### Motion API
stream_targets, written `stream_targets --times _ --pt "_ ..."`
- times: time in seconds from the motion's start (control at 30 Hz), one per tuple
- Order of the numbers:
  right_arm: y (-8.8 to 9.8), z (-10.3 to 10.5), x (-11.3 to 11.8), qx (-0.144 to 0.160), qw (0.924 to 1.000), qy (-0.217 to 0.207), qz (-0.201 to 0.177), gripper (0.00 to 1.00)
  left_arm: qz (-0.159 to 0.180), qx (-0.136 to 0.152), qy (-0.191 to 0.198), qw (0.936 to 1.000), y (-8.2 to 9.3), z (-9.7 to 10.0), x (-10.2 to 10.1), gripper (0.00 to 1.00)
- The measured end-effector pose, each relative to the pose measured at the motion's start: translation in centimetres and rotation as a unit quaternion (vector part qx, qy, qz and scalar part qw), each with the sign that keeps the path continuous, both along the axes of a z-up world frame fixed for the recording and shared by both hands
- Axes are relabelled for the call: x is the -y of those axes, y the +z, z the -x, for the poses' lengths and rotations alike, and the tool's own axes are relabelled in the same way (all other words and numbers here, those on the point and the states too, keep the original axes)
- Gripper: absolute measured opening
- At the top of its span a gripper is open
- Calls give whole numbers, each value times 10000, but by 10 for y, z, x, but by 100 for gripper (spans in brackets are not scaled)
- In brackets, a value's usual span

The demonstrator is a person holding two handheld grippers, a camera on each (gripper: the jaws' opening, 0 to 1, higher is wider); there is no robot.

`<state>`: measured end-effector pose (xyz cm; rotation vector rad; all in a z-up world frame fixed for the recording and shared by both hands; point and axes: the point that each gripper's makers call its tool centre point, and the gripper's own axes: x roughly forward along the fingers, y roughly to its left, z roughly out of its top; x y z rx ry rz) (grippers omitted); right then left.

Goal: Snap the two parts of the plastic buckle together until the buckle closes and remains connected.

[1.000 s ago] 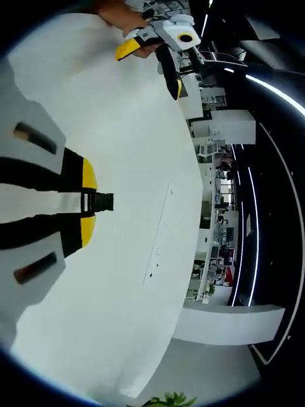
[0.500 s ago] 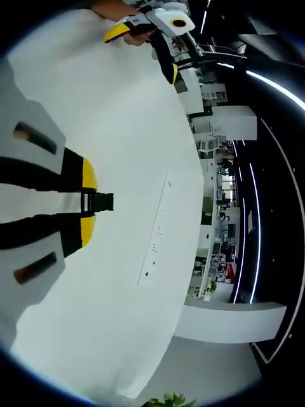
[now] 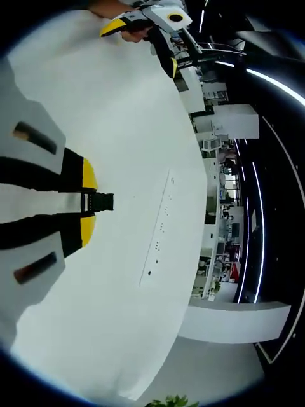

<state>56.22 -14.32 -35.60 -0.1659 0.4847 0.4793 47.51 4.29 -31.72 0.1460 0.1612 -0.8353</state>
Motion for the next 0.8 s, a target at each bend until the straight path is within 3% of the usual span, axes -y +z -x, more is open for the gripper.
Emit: stream_targets --times 0.4,0.8 --pt "-2 -10 -3 -38 10000 -31 -13 9 -24 -33 -2 10000 -3 0 0 100" --pt "5 -37 -5 7 10000 -54 -52 9 -48 -24 2 10000 -5 4 -1 100"
